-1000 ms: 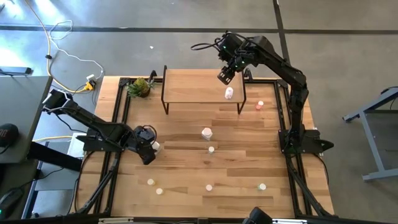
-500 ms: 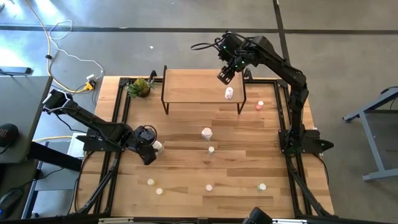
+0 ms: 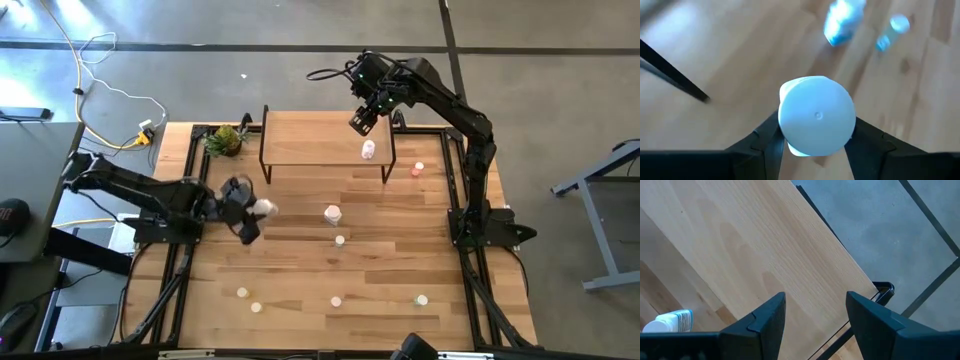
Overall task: Pick and place medicine bottles onto shelf by color
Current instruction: Put the left white pill bottle on the shelf
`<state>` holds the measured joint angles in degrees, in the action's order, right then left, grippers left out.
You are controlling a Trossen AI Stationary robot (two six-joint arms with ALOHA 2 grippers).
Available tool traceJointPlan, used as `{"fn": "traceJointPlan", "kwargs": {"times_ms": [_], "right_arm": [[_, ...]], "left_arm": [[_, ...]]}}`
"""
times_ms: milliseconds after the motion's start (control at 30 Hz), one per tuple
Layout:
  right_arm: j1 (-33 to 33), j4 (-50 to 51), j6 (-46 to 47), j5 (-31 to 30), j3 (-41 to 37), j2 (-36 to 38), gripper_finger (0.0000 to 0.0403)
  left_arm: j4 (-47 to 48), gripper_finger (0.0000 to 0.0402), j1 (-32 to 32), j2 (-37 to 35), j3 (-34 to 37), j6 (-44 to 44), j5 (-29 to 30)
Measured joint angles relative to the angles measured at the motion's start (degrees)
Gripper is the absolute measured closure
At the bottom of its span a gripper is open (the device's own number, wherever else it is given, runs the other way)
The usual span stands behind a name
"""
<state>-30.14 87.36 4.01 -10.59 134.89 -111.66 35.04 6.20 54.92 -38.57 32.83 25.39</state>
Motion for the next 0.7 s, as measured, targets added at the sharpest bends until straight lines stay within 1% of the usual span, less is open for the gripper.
{"fn": "traceJointPlan", "kwargs": {"times_ms": [133, 367, 600, 700], "right_arm": [[0.0, 0.0, 0.0, 0.0, 0.0, 0.0, 0.0204], [0.0, 0.0, 0.0, 0.0, 0.0, 0.0, 0.0204], [0.0, 0.0, 0.3, 0.0, 0.0, 0.0, 0.0204], [0.0, 0.0, 0.5, 0.0, 0.0, 0.0, 0.0204]], "left_arm": [[0.3, 0.0240, -7.3, 0.0, -5.2, -8.4, -0.1], [0.3, 0.0240, -20.8, 0.0, -14.4, -20.5, -4.8], [0.3, 0.0240, -32.6, 2.5, -22.3, -29.3, -8.1], [0.3, 0.0240, -37.3, 5.0, -26.1, -30.1, -8.0]]}}
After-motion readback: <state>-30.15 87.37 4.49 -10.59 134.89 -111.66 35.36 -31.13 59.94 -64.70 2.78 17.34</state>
